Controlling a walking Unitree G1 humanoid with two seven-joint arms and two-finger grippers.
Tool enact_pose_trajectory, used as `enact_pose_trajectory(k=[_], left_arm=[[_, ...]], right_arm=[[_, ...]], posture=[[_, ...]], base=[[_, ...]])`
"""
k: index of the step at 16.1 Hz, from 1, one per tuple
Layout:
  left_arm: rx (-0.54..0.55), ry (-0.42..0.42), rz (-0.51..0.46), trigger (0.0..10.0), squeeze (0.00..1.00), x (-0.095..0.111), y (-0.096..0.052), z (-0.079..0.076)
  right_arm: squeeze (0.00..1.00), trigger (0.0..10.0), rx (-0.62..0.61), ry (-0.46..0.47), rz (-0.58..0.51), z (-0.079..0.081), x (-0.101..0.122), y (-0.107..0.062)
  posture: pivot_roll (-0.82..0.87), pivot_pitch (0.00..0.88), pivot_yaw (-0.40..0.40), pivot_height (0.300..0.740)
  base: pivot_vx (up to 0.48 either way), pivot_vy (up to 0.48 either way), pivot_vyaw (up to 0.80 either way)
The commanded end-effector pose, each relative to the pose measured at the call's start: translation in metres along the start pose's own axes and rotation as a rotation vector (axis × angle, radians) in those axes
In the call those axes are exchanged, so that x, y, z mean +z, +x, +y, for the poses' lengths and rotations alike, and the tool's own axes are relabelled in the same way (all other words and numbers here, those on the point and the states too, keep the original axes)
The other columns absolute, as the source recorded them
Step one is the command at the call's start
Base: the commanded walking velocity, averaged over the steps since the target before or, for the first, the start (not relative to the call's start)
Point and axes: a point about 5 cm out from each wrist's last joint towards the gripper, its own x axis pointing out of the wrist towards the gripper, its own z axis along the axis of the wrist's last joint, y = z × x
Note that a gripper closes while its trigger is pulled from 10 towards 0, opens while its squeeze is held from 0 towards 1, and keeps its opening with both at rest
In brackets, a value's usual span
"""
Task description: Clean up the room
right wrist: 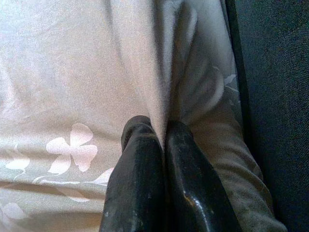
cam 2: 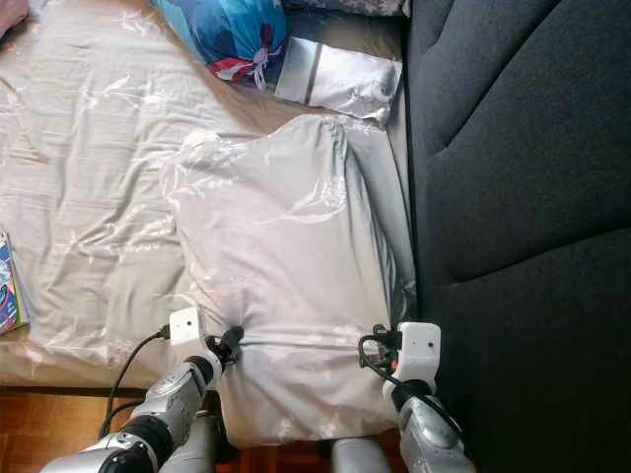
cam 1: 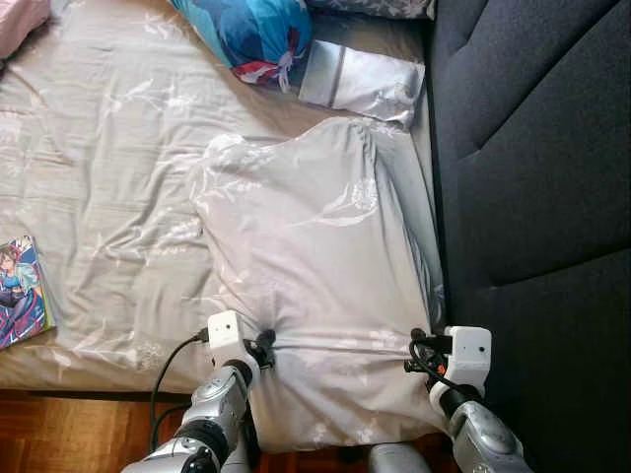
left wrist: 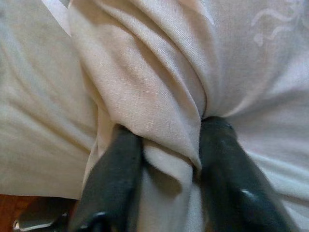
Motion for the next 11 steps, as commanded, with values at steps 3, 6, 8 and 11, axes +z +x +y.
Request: enact_pose_trajectory(k=[3,6,8,11], left_arm=[[0.054,-0.041,0.034,0.0,0.0,-0.016,-0.007,0.012],[0.057,-0.04,-0.007,0.0,0.0,-0.008,-0.006,0.013],[0.049,-0.049,-0.137,0.0,0.0,0.019,-0.001,0.011],[-0.02,-0.006,-0.308,0.0,0.0,0.06,0.003,0.0]], right_arm=[[0.0,0.0,-0.05,0.018,0.079,-0.01,-0.021,-0.011],[0.0,0.0,-0.05,0.021,0.074,-0.009,-0.021,-0.008],[0.0,0.0,-0.053,0.014,0.051,-0.008,-0.016,0.002],[0.0,0.0,-0.058,0.016,-0.017,-0.008,0.0,0.018]], posture=[[-0.25,0.57,-0.142,0.74],[-0.24,0.556,-0.129,0.74],[-0.21,0.526,-0.113,0.74],[-0.17,0.482,-0.088,0.74]], base=[[0.0,0.0,0.0],[0.0,0.0,0.0],[0.0,0.0,0.0],[0.0,0.0,0.0]])
